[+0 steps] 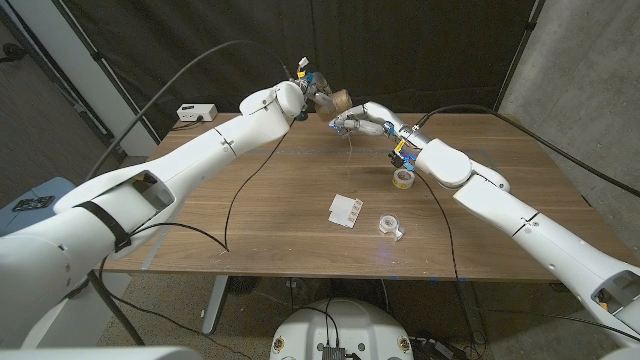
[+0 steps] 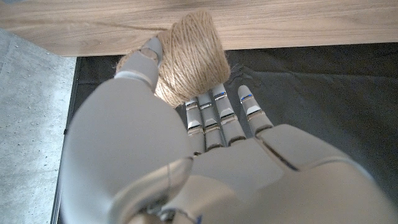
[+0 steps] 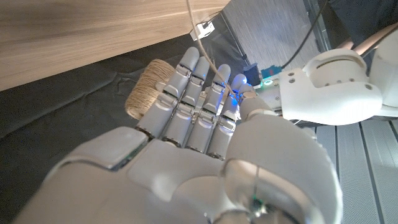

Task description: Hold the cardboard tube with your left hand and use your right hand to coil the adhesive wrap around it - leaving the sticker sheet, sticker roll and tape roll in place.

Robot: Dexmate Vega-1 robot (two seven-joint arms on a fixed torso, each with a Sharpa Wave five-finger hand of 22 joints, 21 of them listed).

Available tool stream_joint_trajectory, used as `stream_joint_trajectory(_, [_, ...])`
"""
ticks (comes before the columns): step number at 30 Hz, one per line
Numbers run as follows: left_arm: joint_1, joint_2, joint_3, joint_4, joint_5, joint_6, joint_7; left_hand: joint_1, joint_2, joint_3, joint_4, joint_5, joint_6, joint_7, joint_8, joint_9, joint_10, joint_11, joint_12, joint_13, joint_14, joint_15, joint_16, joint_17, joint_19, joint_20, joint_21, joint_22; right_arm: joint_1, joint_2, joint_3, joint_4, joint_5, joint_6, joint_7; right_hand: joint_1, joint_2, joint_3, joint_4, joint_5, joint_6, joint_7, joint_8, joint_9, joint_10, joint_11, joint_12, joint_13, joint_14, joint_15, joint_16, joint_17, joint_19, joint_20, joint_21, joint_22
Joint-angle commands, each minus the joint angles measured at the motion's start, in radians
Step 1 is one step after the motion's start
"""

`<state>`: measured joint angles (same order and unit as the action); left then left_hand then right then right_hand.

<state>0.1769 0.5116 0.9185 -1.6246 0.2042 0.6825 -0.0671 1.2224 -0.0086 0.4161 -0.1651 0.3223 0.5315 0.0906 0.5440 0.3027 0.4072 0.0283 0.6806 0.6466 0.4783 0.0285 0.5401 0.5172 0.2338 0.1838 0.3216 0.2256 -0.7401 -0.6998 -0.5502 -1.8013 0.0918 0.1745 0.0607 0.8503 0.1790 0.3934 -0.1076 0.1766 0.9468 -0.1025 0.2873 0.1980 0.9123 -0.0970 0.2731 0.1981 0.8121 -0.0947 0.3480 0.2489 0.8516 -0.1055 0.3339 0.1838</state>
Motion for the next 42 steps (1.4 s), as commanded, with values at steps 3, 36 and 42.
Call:
stream_joint_trajectory(3, [0.007,-0.012,-0.011,0.033,-0.018,-0.053,-0.028,0.034,0.109,-0.002,0.005,0.02,0.043,0.014,0.028,0.081,0.007,-0.004,0.004,0.09,-0.003,0.0,0.006,0.003,0.0,-0.005,0.005,0.001,0.003,-0.006,0.026,0.008,0.074,0.071,0.059,0.001,0.004,0.008,0.001,-0.001,0.016,-0.002,-0.004,0.003,0.014,0.004,-0.005,0.004,0.018,-0.122,0.009,0.006,0.011,-0.069,0.011,0.006])
stream_joint_trajectory(36, [0.033,-0.027,0.023,0.037,0.065,-0.141,-0.045,0.031,0.109,-0.003,0.004,0.017,0.053,0.003,0.025,0.082,0.006,-0.017,0.0,0.087,-0.005,-0.011,0.003,-0.001,0.002,-0.012,0.009,0.001,0.005,0.022,0.066,0.005,0.207,0.135,0.099,-0.003,0.005,0.013,0.004,-0.001,0.012,0.001,-0.015,0.007,0.021,-0.001,-0.015,0.008,0.036,-0.121,0.016,0.022,0.015,-0.069,0.02,0.009])
stream_joint_trajectory(42, [0.039,-0.031,0.025,0.034,0.082,-0.137,-0.04,0.031,0.11,-0.002,0.004,0.017,0.054,0.004,0.025,0.082,0.006,-0.018,0.0,0.088,-0.004,-0.011,0.002,-0.001,0.001,-0.011,0.009,0.001,0.018,0.033,0.062,0.004,0.198,0.143,0.098,-0.003,0.005,0.015,0.004,-0.001,0.013,0.0,-0.017,0.008,0.022,-0.001,-0.016,0.009,0.037,-0.121,0.015,0.024,0.015,-0.069,0.021,0.009])
